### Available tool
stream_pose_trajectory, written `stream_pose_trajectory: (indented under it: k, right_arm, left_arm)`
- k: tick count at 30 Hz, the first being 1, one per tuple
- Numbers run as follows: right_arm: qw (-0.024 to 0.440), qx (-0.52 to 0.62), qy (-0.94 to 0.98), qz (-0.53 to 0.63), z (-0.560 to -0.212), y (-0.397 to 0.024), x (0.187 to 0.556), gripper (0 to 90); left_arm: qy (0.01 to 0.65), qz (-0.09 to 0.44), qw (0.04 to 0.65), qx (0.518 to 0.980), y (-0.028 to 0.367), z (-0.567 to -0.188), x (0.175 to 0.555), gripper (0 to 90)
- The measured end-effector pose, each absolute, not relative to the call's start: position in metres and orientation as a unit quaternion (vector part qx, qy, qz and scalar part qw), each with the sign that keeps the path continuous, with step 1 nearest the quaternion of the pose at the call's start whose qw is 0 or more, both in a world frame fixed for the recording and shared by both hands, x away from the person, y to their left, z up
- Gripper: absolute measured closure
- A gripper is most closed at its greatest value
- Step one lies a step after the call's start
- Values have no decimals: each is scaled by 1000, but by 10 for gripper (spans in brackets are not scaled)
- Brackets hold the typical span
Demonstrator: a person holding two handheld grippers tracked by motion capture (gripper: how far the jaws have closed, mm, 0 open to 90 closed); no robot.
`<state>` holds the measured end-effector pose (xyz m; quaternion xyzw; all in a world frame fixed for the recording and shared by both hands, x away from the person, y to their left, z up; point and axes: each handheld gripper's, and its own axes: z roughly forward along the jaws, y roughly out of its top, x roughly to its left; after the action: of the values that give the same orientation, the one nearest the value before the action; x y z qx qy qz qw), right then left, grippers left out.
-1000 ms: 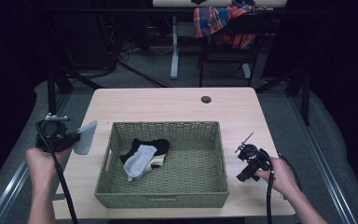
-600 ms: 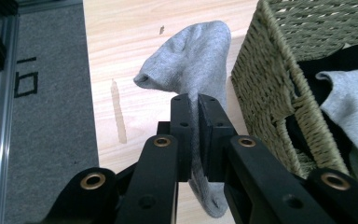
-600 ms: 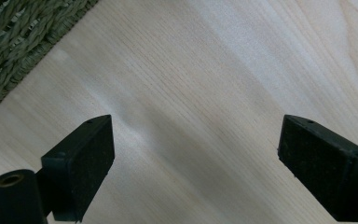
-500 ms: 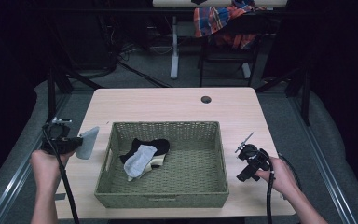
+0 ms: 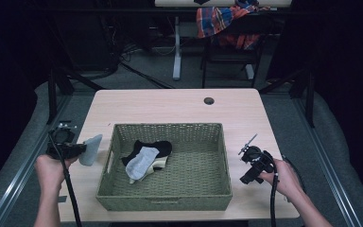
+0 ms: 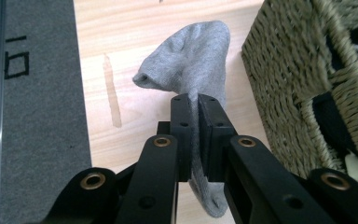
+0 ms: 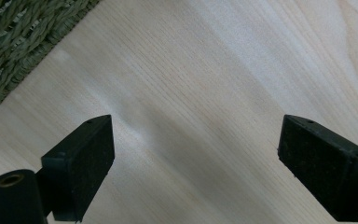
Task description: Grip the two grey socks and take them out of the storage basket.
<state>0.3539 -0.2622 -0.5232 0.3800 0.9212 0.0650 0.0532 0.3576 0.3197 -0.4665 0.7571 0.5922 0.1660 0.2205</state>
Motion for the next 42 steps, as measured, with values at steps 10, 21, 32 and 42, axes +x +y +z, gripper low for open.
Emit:
stream_pose_trajectory:
  k: [10, 21, 32, 42]
  right_arm:
    - [49, 381, 921, 65, -524, -261, 354, 104]
    - [48, 380, 922, 63, -523, -262, 355, 104]
    - [51, 382, 920, 65, -524, -262, 354, 104]
    - [50, 380, 921, 65, -523, -262, 354, 104]
  left_arm:
    - [599, 142, 204, 761, 325, -483, 362, 856]
    - [600, 104, 190, 770, 329, -500, 367, 835]
    - [600, 79, 189, 773, 332, -500, 367, 641]
    - [598, 120, 244, 754, 322, -462, 360, 149]
